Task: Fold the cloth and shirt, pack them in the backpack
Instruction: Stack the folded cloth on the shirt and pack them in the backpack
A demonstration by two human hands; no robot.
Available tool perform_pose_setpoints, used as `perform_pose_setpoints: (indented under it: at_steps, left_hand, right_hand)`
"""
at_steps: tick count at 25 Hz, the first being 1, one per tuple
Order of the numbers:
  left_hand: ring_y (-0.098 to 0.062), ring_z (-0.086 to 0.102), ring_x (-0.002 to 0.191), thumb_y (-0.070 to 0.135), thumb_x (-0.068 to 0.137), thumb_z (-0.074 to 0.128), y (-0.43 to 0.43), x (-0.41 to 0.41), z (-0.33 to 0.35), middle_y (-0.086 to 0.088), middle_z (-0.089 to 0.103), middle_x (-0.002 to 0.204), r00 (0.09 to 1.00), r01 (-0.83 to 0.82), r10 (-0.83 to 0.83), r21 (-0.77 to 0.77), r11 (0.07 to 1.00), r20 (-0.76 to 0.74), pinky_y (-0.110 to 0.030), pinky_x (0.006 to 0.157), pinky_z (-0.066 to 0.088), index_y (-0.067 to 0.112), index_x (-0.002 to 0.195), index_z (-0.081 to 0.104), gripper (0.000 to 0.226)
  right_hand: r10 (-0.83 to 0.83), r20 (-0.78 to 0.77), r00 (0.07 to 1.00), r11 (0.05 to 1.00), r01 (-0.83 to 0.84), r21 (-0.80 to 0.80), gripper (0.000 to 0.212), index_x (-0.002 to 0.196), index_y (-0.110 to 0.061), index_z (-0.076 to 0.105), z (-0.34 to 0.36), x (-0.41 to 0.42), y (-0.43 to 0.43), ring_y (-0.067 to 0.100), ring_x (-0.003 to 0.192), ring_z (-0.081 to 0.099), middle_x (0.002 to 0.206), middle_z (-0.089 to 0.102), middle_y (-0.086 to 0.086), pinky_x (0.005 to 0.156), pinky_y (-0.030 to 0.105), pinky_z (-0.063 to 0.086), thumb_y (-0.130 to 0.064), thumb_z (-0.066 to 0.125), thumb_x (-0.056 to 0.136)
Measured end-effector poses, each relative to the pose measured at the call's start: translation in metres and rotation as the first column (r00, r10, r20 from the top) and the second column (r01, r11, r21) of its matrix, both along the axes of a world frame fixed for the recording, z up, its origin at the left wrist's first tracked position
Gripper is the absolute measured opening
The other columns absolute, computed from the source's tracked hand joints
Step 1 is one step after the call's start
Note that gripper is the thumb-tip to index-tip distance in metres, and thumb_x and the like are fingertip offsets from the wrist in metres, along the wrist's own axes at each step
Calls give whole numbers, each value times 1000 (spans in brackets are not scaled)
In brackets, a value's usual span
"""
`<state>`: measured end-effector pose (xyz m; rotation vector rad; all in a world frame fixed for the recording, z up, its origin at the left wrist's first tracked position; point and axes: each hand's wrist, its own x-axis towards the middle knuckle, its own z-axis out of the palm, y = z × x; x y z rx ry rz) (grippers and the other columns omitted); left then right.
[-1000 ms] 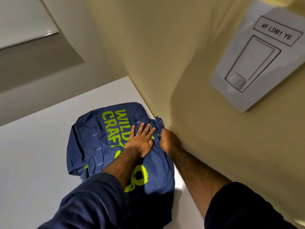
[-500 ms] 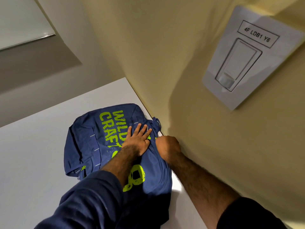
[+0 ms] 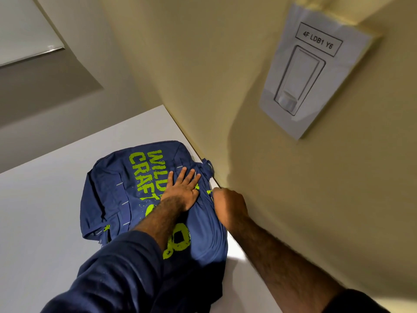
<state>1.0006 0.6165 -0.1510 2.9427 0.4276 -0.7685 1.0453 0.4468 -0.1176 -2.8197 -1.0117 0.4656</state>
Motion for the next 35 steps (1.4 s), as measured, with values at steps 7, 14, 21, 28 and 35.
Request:
perform_pose_setpoints:
  at_steps: [7, 14, 21, 28, 35]
  left_hand:
    - [-21, -23, 154, 43, 107, 11, -1, -1, -4, 5, -18, 169, 1000, -7, 7, 3, 1000, 6, -57, 122, -18, 33, 162, -11, 60]
    - [-21, -24, 154, 43, 107, 12, -1, -1, -4, 5, -19, 169, 1000, -9, 9, 12, 1000, 1, -56, 119, -21, 32, 162, -12, 60]
    - [-21, -25, 154, 43, 108, 12, 0, 2, -5, 4, -21, 168, 999, -9, 9, 6, 1000, -39, -57, 120, -19, 33, 161, -14, 60]
    - [-22, -25, 154, 42, 108, 13, 0, 0, -5, 4, -21, 169, 998, 4, -6, -29, 1000, -62, -60, 122, -14, 33, 161, -15, 61]
    - [-25, -8, 158, 29, 107, 39, -45, -16, 28, 11, 4, 171, 898, 406, -387, -55, 912, 209, -61, 120, -14, 41, 158, 31, 53]
  right_hand:
    - [-411, -254, 875, 891, 445, 91, 17, 113, -2, 68, 6, 24, 34, 32, 108, 68, 117, 70, 17, 82, 35, 55, -9, 61, 99]
    - [-70, -17, 997, 998, 70, 4, 23, 118, -3, 64, 13, 18, 18, 31, 108, 65, 120, 64, 16, 84, 36, 54, -1, 51, 99]
    - [31, 112, 993, 996, -39, 74, 42, 62, -12, 66, 7, -39, -33, 22, 54, 61, 69, 59, 6, 37, 22, 34, 2, 92, 33]
    - [-183, -14, 983, 935, 178, 306, 41, 75, -23, 59, -18, -103, -103, 17, 62, 62, 79, 56, -4, 43, 27, 48, 3, 84, 54]
    - [-321, -10, 947, 884, 303, 356, 22, 75, -18, 63, -7, -111, -107, 22, 65, 62, 80, 58, -1, 49, 29, 45, -1, 77, 72]
